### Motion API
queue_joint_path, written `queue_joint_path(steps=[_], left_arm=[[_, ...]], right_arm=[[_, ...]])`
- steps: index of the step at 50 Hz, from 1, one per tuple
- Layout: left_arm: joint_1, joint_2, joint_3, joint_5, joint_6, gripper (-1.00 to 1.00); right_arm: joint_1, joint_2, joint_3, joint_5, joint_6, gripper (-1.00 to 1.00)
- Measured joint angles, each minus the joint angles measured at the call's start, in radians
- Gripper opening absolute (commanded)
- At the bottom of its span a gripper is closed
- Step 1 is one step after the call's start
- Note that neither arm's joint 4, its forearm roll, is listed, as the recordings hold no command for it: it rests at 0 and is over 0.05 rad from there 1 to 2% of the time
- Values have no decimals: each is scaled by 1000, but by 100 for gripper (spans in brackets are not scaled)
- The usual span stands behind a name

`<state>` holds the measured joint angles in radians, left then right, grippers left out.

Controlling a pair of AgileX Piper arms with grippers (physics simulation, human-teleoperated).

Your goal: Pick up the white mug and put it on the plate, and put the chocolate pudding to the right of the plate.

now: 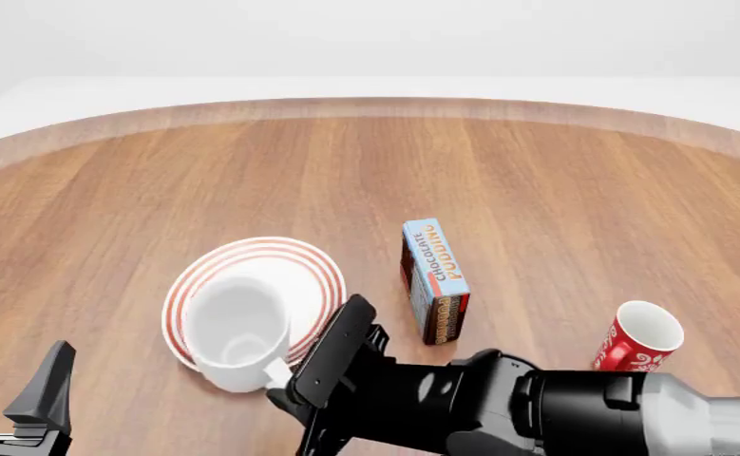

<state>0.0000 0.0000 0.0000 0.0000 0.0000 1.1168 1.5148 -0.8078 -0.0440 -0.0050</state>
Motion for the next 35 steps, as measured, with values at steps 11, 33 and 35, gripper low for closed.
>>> queue_joint_path(steps=[11, 33, 35], left_arm=[[0, 0, 0, 0, 0, 100], [0, 0, 0, 0, 0, 100], [0, 0, 0, 0, 0, 100]], right_arm=[[-27, -8, -24, 2, -7, -100], [-77, 20, -86, 4, -23, -100], [-81, 24, -93, 4, -24, -100]])
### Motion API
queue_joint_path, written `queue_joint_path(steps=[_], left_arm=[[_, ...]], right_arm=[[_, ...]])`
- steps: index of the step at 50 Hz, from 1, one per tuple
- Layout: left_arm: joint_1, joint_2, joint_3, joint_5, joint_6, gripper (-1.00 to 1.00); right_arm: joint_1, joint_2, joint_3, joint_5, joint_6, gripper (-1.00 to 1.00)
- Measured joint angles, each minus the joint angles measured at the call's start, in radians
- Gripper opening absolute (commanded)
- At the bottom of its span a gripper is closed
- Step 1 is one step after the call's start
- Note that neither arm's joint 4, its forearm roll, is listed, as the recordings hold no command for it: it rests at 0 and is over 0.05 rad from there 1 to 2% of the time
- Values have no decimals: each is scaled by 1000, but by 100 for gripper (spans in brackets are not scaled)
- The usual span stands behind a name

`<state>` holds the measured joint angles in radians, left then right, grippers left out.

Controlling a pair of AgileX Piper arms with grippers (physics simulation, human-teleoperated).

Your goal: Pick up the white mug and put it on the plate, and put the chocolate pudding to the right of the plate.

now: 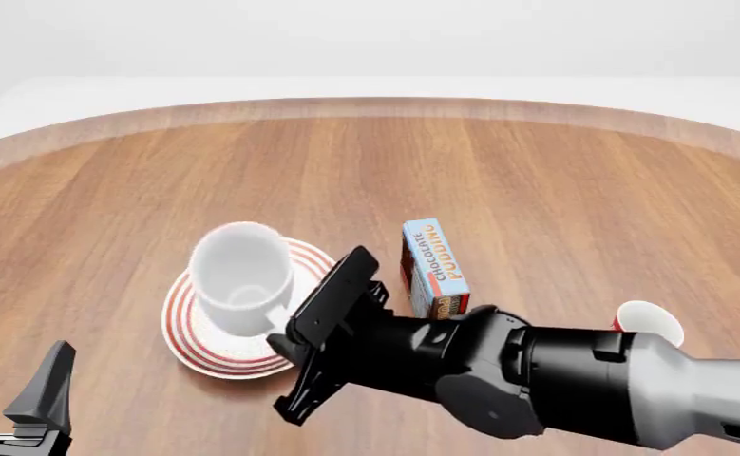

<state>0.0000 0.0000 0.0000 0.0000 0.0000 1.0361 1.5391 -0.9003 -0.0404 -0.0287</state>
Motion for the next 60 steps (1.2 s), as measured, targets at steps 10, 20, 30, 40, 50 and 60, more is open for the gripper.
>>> queue_joint_path(steps=[10, 20, 30, 40, 50, 60], left_arm=[[0, 0, 0, 0, 0, 100], [0, 0, 0, 0, 0, 100], [0, 0, 0, 0, 0, 100], [0, 0, 0, 0, 0, 100], [0, 0, 0, 0, 0, 100], [0, 0, 0, 0, 0, 100]], right_arm=[[-17, 28, -32, -2, 1, -100], [-30, 55, -58, -9, 9, -100], [-50, 85, -81, -19, 18, -100], [-73, 116, -99, -33, 24, -100], [-94, 149, -118, -45, 26, -100], [-110, 186, -146, -52, 28, -100]])
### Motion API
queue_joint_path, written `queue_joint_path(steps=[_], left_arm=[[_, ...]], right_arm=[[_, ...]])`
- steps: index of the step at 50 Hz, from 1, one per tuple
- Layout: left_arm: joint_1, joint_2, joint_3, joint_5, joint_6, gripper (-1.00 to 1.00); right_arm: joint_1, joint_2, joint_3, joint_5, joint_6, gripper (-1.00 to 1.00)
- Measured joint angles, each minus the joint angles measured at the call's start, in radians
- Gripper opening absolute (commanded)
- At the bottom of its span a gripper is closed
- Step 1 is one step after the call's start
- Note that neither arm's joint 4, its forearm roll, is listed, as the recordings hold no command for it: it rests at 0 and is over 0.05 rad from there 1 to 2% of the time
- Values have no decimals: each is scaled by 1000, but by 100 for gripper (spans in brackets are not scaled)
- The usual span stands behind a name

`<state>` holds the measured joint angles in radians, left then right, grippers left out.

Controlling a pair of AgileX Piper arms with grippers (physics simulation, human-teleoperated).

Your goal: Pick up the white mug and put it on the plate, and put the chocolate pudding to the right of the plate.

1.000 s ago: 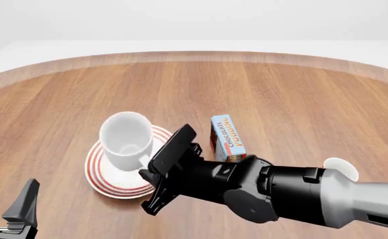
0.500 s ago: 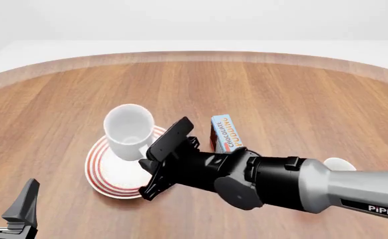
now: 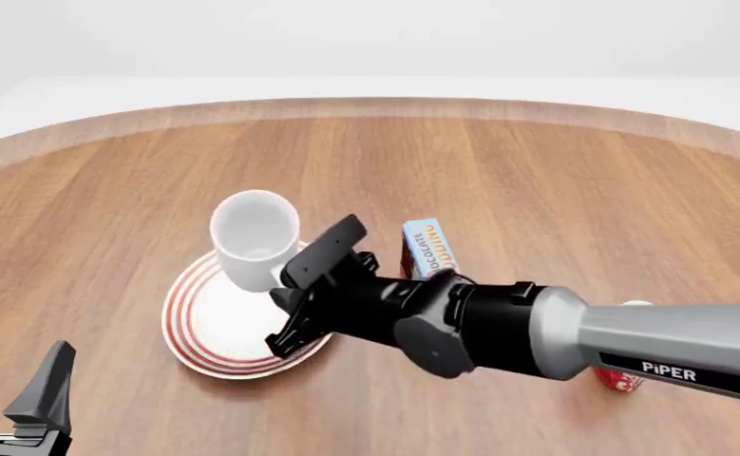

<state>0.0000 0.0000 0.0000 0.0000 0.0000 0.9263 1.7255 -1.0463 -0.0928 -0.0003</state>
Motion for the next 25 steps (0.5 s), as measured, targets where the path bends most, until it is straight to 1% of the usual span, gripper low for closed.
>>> queue_joint_path(steps=[25], left_arm=[[0, 0, 0, 0, 0, 100]], right_arm=[[3, 88, -60, 3, 32, -100]])
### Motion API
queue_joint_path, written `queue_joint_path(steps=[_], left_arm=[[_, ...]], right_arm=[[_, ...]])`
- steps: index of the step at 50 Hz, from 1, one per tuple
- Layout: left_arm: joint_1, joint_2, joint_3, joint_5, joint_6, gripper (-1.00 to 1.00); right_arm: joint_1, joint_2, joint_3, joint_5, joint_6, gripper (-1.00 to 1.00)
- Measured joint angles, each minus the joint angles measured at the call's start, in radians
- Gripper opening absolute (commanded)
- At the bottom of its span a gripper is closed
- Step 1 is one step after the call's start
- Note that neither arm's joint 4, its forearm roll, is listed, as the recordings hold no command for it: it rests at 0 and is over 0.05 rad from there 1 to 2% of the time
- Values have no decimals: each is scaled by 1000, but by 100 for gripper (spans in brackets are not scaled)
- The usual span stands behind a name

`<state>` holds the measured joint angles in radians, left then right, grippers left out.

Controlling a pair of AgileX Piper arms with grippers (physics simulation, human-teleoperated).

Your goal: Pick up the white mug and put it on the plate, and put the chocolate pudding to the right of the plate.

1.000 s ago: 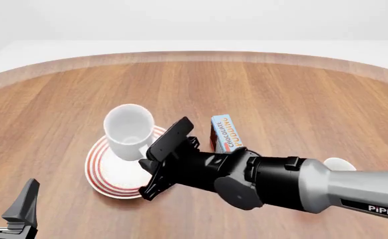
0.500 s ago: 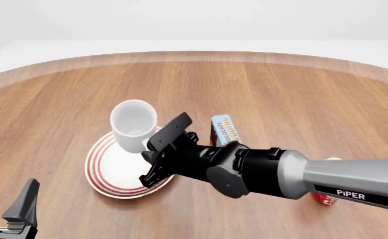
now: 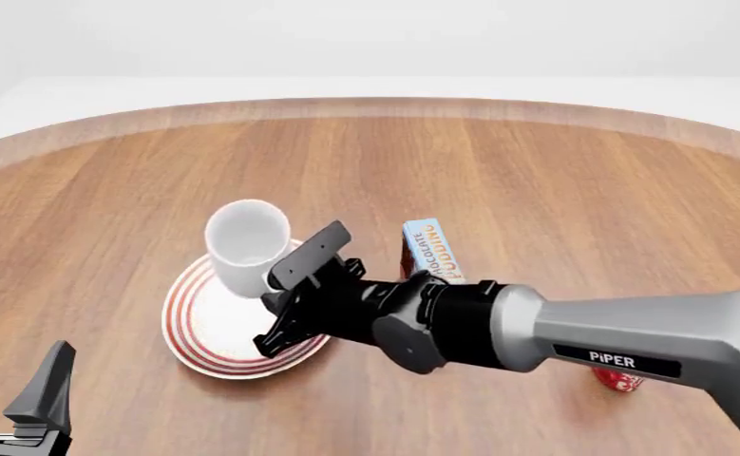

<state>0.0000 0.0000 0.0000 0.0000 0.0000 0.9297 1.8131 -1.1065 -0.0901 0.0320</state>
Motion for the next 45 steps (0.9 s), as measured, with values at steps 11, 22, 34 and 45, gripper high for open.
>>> queue_joint_path(steps=[11, 22, 34, 45], left_arm=[[0, 0, 0, 0, 0, 100], [0, 0, 0, 0, 0, 100], [0, 0, 0, 0, 0, 100], [0, 0, 0, 0, 0, 100]], right_arm=[[3, 31, -21, 6, 12, -100], [1, 57, -35, 8, 23, -100], [0, 82, -44, 11, 36, -100], [1, 100, -52, 15, 44, -100]])
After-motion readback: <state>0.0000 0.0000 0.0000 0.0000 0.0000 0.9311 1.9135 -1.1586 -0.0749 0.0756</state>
